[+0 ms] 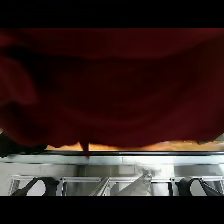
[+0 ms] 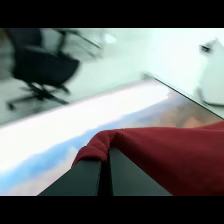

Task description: Fold the shirts.

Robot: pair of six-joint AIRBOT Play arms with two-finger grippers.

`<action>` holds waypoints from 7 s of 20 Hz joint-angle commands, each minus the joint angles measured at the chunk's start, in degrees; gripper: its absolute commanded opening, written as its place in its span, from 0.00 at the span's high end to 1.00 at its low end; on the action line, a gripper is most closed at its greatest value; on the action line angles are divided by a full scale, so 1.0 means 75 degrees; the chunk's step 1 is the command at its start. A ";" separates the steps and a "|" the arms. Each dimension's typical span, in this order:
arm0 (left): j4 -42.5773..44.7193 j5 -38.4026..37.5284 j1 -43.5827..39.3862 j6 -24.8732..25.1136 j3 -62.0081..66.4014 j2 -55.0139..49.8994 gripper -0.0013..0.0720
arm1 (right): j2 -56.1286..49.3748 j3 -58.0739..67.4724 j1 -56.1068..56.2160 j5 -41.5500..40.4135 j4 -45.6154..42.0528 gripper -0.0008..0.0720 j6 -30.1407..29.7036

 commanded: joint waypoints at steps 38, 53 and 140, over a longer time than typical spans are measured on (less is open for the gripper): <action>0.3378 0.2174 -0.1189 -0.0268 -0.9291 -0.3532 0.57 | -0.5808 -0.2949 0.0417 0.1306 -0.4806 0.31 0.0656; 0.3375 0.2238 -0.1215 -0.0213 -0.9291 -0.3529 0.94 | -0.6825 -0.3695 0.0901 0.0536 -0.4523 0.31 0.0475; 0.5170 -0.1072 -0.2573 0.0458 0.0589 -0.7210 0.95 | -0.8667 -0.0003 0.1719 0.0038 -0.1708 0.96 0.0294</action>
